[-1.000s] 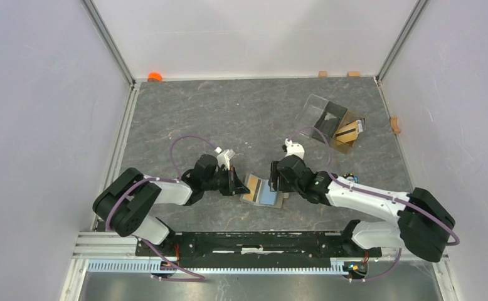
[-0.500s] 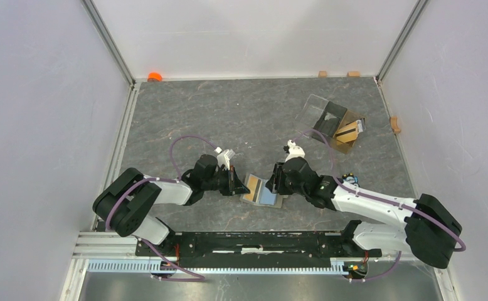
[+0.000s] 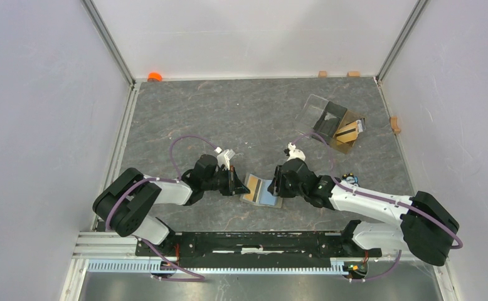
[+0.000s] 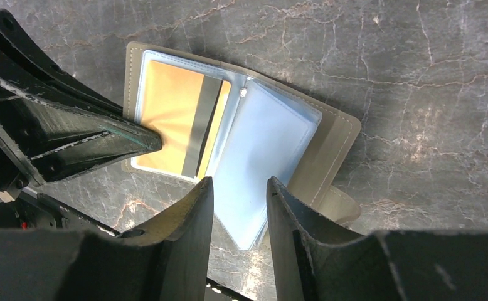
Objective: Put the credit cards into the card holder
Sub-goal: Turn over the card slot at the center of the board.
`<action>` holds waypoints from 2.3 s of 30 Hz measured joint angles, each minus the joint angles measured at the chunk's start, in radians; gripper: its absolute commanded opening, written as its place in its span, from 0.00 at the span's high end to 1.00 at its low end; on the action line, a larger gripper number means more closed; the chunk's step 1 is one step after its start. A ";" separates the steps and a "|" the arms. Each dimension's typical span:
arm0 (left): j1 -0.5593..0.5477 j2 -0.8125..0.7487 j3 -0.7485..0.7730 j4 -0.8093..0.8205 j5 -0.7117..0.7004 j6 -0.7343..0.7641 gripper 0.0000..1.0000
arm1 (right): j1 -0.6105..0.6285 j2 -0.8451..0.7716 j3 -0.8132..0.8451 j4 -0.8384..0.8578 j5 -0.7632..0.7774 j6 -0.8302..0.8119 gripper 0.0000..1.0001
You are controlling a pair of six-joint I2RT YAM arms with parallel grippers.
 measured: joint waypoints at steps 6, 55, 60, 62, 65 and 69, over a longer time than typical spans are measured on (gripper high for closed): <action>0.000 0.000 0.000 0.000 0.000 0.000 0.98 | -0.002 0.000 0.000 -0.018 0.000 0.011 0.58; 0.000 -0.109 -0.010 -0.084 -0.050 0.004 0.64 | -0.003 0.130 -0.025 0.246 -0.097 -0.043 0.56; 0.005 -0.181 -0.010 -0.158 -0.084 0.013 0.54 | -0.002 0.171 0.007 0.306 -0.146 -0.071 0.55; 0.011 -0.224 -0.010 -0.198 -0.106 0.023 0.52 | 0.000 0.184 0.023 0.327 -0.159 -0.077 0.54; 0.016 -0.282 -0.010 -0.251 -0.140 0.043 0.46 | 0.002 0.200 0.041 0.349 -0.174 -0.080 0.53; 0.021 -0.343 -0.011 -0.307 -0.181 0.054 0.41 | 0.003 0.204 0.044 0.355 -0.177 -0.088 0.46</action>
